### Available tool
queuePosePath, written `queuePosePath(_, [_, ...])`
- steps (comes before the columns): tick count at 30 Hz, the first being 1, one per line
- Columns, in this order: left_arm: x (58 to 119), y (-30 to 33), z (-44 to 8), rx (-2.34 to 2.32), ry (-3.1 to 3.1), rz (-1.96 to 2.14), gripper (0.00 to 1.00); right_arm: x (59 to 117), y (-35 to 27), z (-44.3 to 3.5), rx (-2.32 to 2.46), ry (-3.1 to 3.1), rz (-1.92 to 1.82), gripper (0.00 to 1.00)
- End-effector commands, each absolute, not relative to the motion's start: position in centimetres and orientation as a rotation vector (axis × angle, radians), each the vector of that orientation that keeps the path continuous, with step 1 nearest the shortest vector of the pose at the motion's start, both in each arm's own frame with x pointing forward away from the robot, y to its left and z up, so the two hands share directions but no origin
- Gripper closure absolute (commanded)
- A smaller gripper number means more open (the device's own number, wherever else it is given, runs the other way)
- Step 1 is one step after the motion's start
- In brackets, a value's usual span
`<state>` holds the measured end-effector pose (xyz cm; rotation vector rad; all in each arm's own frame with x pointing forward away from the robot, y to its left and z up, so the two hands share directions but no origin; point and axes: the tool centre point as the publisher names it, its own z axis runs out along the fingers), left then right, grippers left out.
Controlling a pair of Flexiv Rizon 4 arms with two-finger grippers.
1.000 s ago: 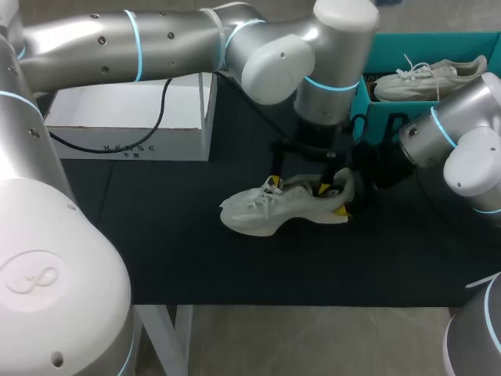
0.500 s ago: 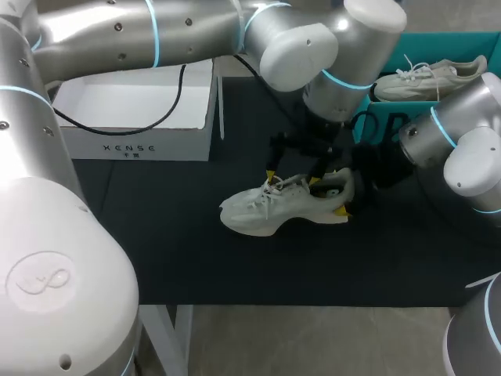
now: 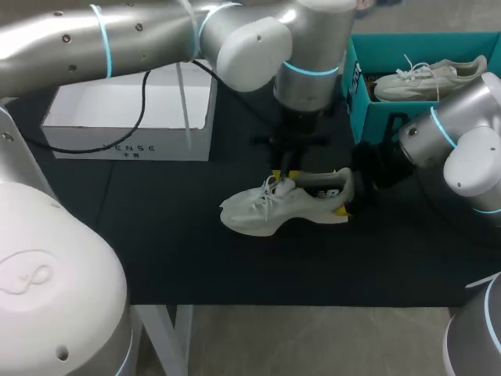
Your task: Take the shoe out of the shoebox, open the shoe tongue, remove and reinsert the insole, then place the shoe into the shoebox
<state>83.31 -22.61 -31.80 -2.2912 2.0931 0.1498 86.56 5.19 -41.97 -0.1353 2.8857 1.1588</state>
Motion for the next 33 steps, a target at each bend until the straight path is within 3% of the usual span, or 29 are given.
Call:
queuePosePath(1, [82.4,-20.0,-31.3,-2.427,2.220,-0.201,1.00,86.6,5.3,-42.1,-0.136,2.888,1.153,1.00])
queuePosePath(15, [80.5,-14.6,-28.7,-2.372,2.214,-0.386,1.00,86.6,5.3,-42.1,-0.136,2.888,1.153,1.00])
queuePosePath(23, [79.3,-12.9,-33.1,-2.468,2.141,-0.258,1.00,86.6,5.3,-42.1,-0.136,2.888,1.153,1.00])
queuePosePath(25, [79.0,-12.6,-34.3,-2.506,2.112,-0.250,0.76,86.6,5.3,-42.1,-0.136,2.888,1.153,1.00])
queuePosePath(27, [78.8,-12.5,-35.1,-2.530,2.092,-0.229,0.75,86.6,5.3,-42.1,-0.136,2.888,1.153,1.00])
queuePosePath(28, [78.7,-12.3,-35.5,-2.542,2.081,-0.219,0.68,86.6,5.3,-42.1,-0.136,2.888,1.153,1.00])
queuePosePath(29, [78.7,-12.3,-35.7,-2.545,2.079,-0.216,0.55,86.6,5.3,-42.1,-0.136,2.888,1.153,1.00])
queuePosePath(30, [78.6,-12.2,-35.9,-2.554,2.070,-0.210,0.12,86.6,5.3,-42.1,-0.136,2.888,1.153,1.00])
queuePosePath(31, [78.6,-12.2,-35.9,-2.556,2.069,-0.212,0.00,86.6,5.3,-42.1,-0.136,2.888,1.153,1.00])
queuePosePath(33, [78.6,-12.3,-35.6,-2.558,2.069,-0.216,0.00,86.6,5.3,-42.1,-0.136,2.888,1.153,1.00])
